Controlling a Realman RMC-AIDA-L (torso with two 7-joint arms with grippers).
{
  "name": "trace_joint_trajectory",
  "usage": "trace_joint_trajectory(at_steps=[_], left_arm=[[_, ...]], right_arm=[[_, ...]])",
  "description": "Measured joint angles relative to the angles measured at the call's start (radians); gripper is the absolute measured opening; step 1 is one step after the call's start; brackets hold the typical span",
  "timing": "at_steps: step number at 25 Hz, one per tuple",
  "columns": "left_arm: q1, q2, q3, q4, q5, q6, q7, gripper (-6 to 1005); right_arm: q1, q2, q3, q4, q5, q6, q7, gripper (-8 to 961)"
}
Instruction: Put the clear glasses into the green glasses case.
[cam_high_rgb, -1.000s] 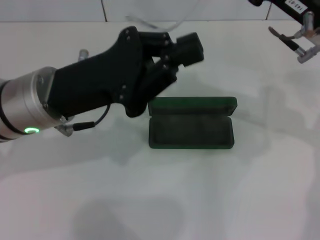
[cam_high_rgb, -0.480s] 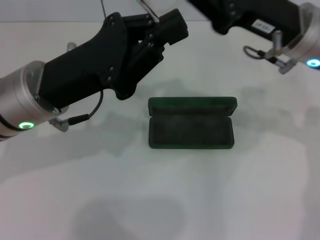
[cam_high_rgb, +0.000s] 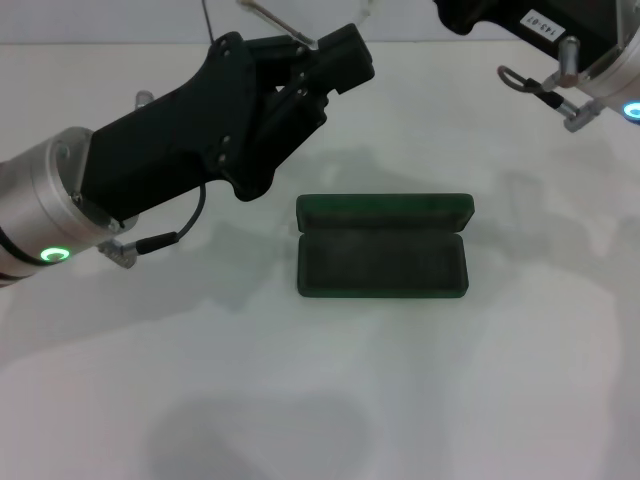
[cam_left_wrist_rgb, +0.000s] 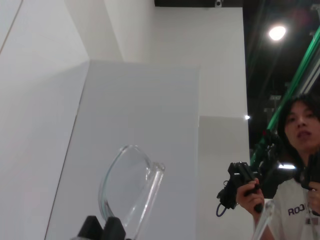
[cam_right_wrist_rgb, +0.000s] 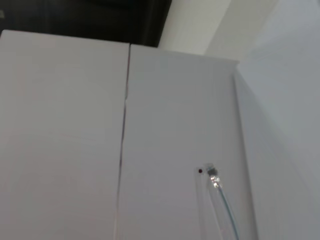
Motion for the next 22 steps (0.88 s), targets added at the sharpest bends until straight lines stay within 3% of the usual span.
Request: trace_joint_trajectory(at_steps=[15, 22], left_arm=[[-0.013, 0.0, 0.006, 0.013, 0.085, 0.013, 0.001, 42], [-0.032, -0.005, 0.011, 0.014, 0.061, 0.065, 0.012, 42]], right_arm=[[-0.039, 0.0, 0.0, -0.003, 0.073, -0.001, -0.03, 118], [-0.041, 0.0, -0.008, 0.007, 0.077, 0.019, -0.036, 118]])
